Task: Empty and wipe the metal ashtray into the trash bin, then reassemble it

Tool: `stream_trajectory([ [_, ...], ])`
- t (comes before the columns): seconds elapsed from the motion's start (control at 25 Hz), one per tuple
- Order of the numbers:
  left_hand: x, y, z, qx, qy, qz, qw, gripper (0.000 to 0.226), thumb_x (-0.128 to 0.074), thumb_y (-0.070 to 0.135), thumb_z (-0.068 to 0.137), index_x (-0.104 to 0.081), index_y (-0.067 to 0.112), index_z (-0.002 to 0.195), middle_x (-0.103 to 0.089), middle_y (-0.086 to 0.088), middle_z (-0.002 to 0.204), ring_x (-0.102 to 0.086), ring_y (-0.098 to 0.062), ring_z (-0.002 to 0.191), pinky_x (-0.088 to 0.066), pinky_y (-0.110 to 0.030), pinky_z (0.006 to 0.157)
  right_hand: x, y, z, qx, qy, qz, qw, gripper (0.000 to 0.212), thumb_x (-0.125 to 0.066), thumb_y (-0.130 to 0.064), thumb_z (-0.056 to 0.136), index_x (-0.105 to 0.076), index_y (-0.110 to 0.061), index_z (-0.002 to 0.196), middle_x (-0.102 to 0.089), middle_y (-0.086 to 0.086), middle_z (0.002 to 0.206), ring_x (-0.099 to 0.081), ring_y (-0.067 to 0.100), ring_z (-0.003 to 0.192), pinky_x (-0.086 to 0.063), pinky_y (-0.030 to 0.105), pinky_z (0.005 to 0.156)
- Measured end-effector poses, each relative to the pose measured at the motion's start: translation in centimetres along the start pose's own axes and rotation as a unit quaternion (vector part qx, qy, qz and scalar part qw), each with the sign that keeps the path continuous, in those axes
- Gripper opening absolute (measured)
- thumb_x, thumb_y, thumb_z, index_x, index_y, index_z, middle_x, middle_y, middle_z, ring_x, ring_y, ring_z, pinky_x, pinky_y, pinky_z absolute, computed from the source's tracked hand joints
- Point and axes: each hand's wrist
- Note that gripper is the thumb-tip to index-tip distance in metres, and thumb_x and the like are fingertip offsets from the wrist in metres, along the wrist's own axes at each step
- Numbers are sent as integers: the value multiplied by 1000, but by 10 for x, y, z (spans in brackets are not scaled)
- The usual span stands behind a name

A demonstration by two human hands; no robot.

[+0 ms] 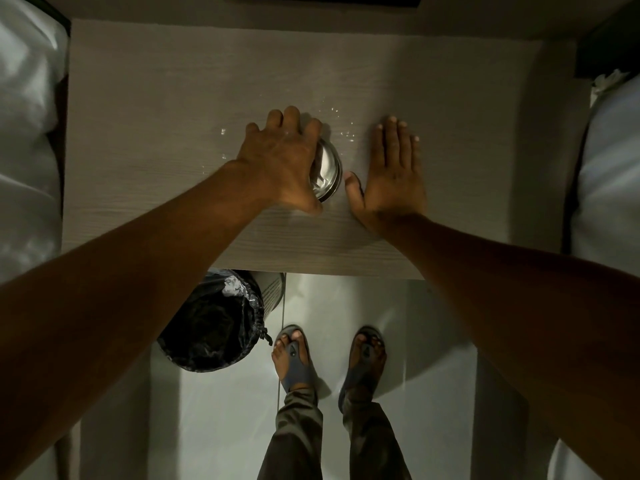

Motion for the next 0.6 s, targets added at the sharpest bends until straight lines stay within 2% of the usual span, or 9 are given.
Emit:
stream_trajectory([
  [0.36,0,3,1,-1,16,-21,1000,122,-79,70,43,-30,15,141,-38,-17,136,-39,-36,124,-42,-55,93,5,1,4,-5,-23,-14,1000,91,-29,-59,96,-14,3,160,-12,27,169,-7,40,157,-6,53,128],
  [0.6,-8,3,1,-6,12,-26,1000,126,-77,74,44,-26,16,144,-36,-16,139,-37,-36,126,-42,-55,93,1,3,3,-2,-16,-14,1000,90,-31,-59,96,-16,4,159,-14,28,168,-9,41,157,-7,53,128],
])
Point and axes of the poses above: each hand's wrist, its own z-axis towards the middle knuckle, its own x-axis out of the back of the hand, y = z × x
